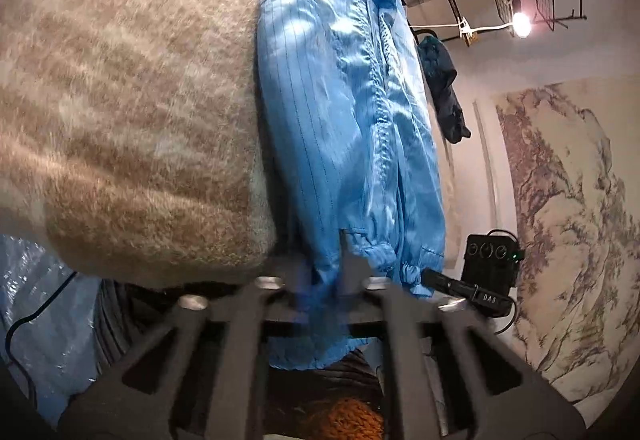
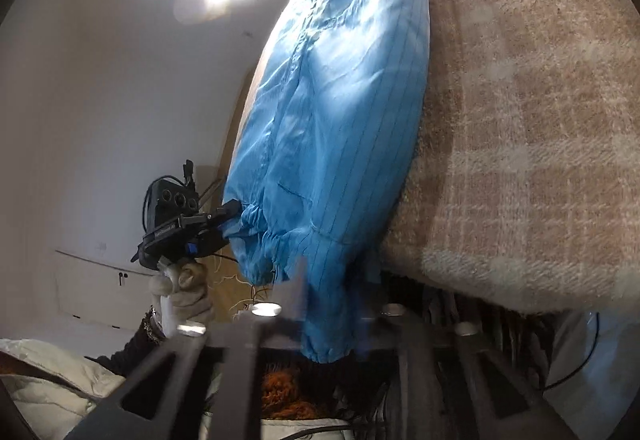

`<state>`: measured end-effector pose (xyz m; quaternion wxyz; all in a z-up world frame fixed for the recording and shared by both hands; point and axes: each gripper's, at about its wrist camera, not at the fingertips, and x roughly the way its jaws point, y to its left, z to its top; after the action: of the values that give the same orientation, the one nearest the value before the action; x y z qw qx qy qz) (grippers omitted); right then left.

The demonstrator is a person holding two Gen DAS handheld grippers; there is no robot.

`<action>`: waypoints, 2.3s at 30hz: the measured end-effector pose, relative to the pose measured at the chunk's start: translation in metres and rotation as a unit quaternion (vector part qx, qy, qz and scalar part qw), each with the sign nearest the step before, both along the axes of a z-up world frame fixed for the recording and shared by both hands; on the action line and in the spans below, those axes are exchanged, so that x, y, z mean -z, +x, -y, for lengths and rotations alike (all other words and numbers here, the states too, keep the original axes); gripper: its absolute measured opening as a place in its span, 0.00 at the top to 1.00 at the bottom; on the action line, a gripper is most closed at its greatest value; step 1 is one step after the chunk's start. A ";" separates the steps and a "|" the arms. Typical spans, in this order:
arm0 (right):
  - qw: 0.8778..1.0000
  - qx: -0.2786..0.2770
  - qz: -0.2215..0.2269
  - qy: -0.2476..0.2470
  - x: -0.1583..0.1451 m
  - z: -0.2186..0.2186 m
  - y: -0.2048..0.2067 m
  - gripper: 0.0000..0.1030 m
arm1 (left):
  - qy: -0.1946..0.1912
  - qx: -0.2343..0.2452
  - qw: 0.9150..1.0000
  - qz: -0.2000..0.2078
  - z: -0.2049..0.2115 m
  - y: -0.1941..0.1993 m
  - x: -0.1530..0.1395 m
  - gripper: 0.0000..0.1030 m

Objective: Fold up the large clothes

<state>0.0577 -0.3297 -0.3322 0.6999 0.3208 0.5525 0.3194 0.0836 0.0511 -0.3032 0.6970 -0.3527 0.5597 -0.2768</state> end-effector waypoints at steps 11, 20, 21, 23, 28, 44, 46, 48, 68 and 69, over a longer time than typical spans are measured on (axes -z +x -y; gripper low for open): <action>0.998 0.013 0.032 -0.060 -0.018 -0.006 0.006 0.48 | 0.000 0.005 1.000 0.003 0.007 -0.001 -0.001 0.52; 1.000 0.003 0.014 -0.011 -0.020 -0.014 0.021 0.96 | -0.026 0.019 0.999 -0.010 0.011 0.005 -0.009 0.96; 1.000 0.009 0.012 0.005 -0.021 -0.009 0.019 0.97 | -0.042 0.013 0.999 -0.010 0.009 0.006 -0.015 0.96; 0.999 0.024 0.012 0.035 -0.026 -0.002 0.022 0.98 | -0.060 0.009 0.998 -0.004 0.006 0.010 -0.027 0.97; 0.995 0.055 0.020 0.076 -0.040 0.011 0.036 0.99 | -0.079 -0.002 0.997 0.009 0.001 0.032 -0.051 0.97; 0.996 0.077 0.044 0.021 -0.066 0.006 0.167 0.99 | -0.056 -0.017 0.998 0.018 0.011 0.157 -0.057 0.97; 0.996 0.079 0.038 0.015 -0.065 0.009 0.180 0.99 | -0.052 -0.016 0.998 0.014 0.013 0.168 -0.052 0.97; 0.996 0.087 0.030 0.007 -0.058 0.010 0.198 0.99 | -0.044 -0.017 0.999 0.011 0.016 0.184 -0.046 0.97; 0.992 0.117 -0.016 -0.047 -0.029 0.017 0.274 0.68 | -0.004 -0.048 0.999 -0.007 0.012 0.253 -0.009 0.56; 0.991 0.124 -0.019 -0.047 -0.031 0.018 0.274 0.55 | -0.010 -0.055 0.998 -0.003 0.010 0.252 -0.012 0.45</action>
<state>0.3314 -0.3482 -0.3012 0.7378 0.3594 0.5361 0.1974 0.3360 0.0415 -0.2915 0.7059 -0.3908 0.5389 -0.2419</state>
